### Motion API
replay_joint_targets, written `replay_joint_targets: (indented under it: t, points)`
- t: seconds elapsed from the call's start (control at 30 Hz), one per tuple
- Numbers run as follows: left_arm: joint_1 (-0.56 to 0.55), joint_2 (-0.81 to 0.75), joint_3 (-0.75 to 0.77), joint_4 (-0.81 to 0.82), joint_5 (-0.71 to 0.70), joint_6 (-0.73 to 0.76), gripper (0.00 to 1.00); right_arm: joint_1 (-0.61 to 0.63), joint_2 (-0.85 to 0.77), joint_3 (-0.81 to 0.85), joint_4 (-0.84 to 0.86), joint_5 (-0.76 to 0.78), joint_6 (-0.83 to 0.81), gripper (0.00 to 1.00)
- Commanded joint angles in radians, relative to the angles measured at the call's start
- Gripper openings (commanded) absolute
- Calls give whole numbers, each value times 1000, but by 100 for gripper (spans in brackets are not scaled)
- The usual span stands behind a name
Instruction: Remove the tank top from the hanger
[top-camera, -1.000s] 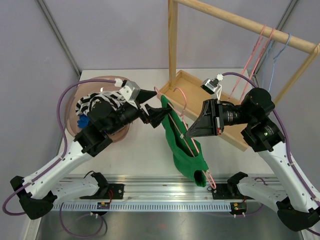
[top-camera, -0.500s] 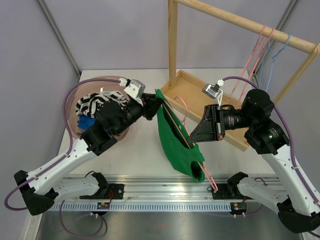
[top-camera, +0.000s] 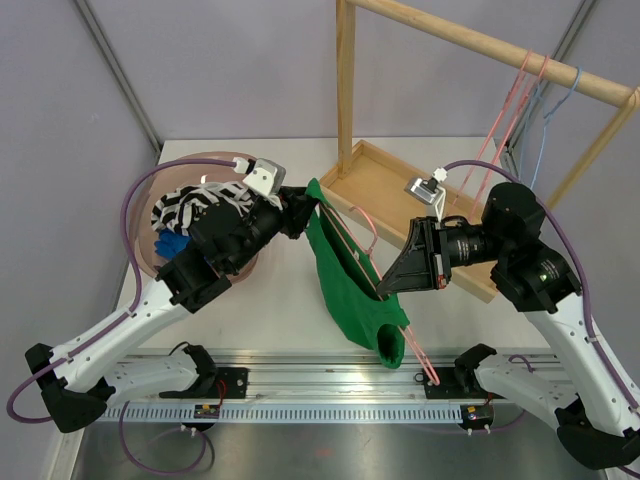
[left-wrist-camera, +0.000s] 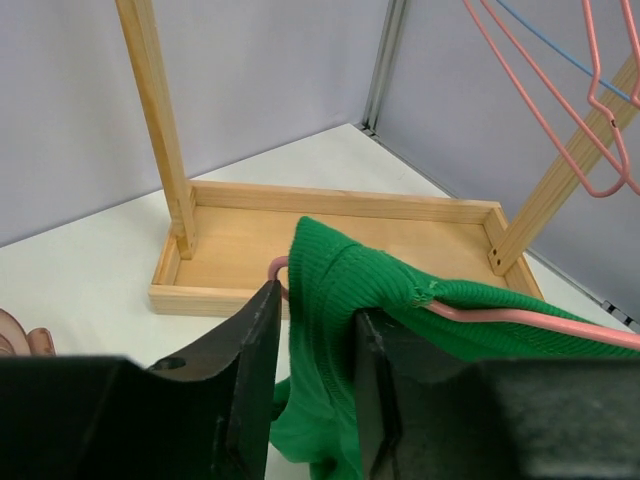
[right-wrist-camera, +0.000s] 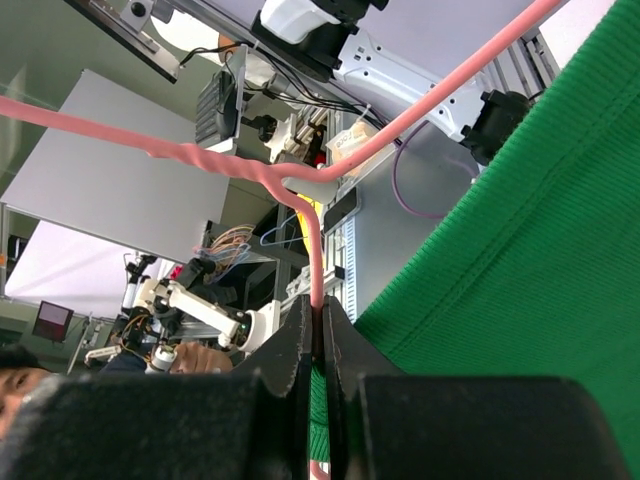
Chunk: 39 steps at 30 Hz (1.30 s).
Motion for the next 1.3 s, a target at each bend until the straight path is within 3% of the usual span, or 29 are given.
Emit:
replay_joint_targets:
  t: [0.0, 0.13, 0.17, 0.47, 0.5, 0.6, 0.63, 0.7, 0.8, 0.87, 1.0, 1.07, 1.17, 1.27]
  points:
    - [2, -28, -10, 71, -52, 11, 35, 6, -27, 13, -43, -30, -39, 0]
    - [2, -25, -7, 62, -51, 11, 22, 6, -30, 8, -52, -27, -49, 0]
    - [2, -24, -6, 62, -58, 11, 10, 6, -30, 7, -62, -27, -52, 0]
    - [4, -33, 4, 39, -185, 14, 3, 6, -34, -9, -143, -4, -117, 0]
    - [5, -30, 8, 15, -225, 9, 7, 6, -42, -12, -146, -5, -120, 0]
    - [17, -33, 8, 11, -191, -2, 34, 6, -56, -20, -142, 2, -120, 0]
    - [19, -36, 1, 15, -167, -2, 46, 6, -59, -23, -138, -1, -114, 0]
    - [19, -37, -4, 31, -91, -2, 47, 6, -61, -23, -128, -1, -109, 0]
    - [19, -24, -4, 31, -40, -8, 12, 6, -62, -24, -103, -7, -92, 0]
    - [19, -8, 4, 31, -78, -24, 1, 6, -62, -23, -102, -17, -89, 0]
    - [46, 16, 27, -5, -285, -80, 0, 6, -82, -13, -146, -73, -144, 0]
    - [85, 28, 43, -72, -284, -153, 0, 6, -102, -12, -142, -103, -181, 0]
    - [163, 68, 77, -160, -223, -245, 0, 8, -178, -42, 3, -142, -146, 0]
    - [194, 97, 77, -170, -4, -262, 0, 6, -235, -78, 137, -98, -141, 0]
